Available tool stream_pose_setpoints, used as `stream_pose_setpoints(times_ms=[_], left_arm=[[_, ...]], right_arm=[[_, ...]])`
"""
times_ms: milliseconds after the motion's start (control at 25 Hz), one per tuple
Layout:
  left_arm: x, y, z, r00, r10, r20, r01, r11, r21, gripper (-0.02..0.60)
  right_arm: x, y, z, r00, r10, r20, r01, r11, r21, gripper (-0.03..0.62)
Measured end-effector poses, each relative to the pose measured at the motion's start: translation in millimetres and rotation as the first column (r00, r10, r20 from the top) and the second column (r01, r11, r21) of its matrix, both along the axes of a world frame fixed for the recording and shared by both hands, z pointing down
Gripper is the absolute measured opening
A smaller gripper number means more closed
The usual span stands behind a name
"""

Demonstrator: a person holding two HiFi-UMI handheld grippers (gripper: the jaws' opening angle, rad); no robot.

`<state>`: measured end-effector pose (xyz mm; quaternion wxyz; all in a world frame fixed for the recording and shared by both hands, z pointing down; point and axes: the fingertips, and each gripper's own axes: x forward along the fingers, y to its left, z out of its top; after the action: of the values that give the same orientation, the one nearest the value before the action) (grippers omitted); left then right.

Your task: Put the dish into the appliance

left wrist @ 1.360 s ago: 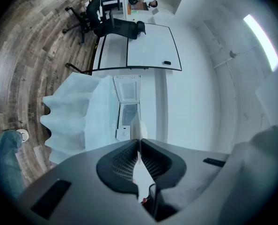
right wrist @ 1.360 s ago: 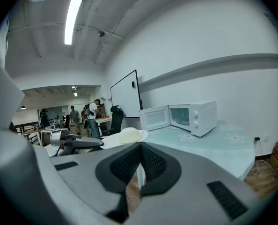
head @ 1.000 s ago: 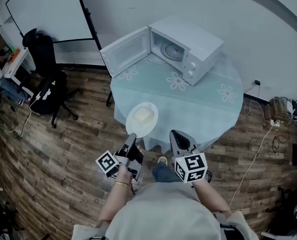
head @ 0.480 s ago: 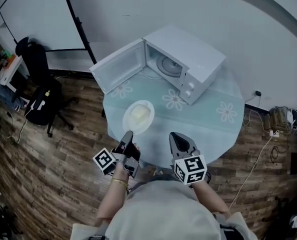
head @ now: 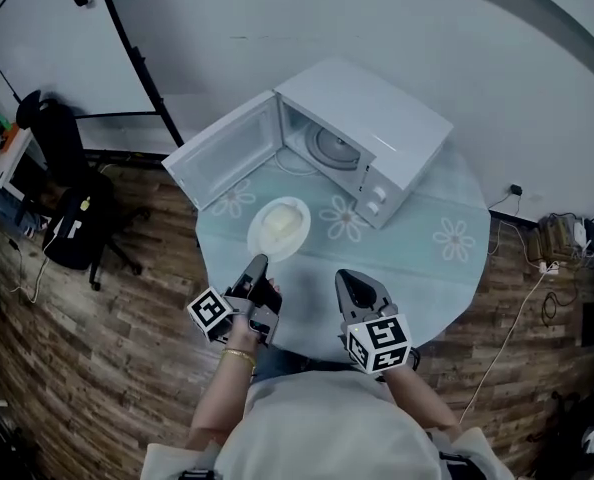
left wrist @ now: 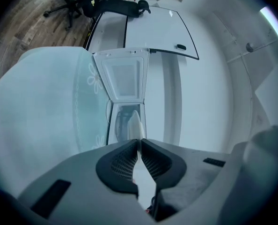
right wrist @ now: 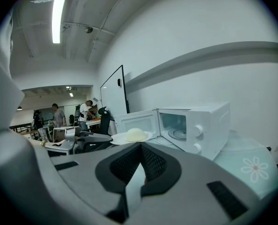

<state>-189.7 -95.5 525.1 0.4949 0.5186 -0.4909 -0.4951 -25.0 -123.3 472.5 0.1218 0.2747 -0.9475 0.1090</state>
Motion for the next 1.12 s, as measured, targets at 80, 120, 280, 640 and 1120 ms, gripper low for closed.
stream_pose_setpoints(times_ms=[80,120,280,640,1120], left_arm=[[-8.2,-17.6,1.0,1.000,0.020,-0.001,-0.020,1.000,0.001,0.029],[-12.3,-26.6,1.6,0.999,0.032,-0.004,-0.032,0.999,0.003,0.029],[-28.5,-60.3,8.4,0.997,0.078,-0.023,-0.078,0.997,-0.004,0.029],[-59.4,-147.5,27.5,0.980,0.196,-0.027,-0.196,0.980,-0.033,0.032],[-72.8,-239.9,67.8,0.960,0.269,-0.078,-0.276,0.955,-0.107,0.035]], right_arm=[[-6.9,-9.9,2.1,1.000,0.016,-0.001,-0.016,1.000,-0.001,0.005],[-10.3,-15.1,3.2,1.000,0.026,-0.002,-0.026,1.000,-0.002,0.005],[-23.2,-36.2,7.9,0.997,0.075,-0.007,-0.076,0.997,-0.019,0.005],[-51.5,-75.9,20.4,0.985,0.167,-0.046,-0.168,0.985,-0.035,0.005],[-70.0,-110.7,36.8,0.967,0.242,-0.084,-0.247,0.967,-0.064,0.005]])
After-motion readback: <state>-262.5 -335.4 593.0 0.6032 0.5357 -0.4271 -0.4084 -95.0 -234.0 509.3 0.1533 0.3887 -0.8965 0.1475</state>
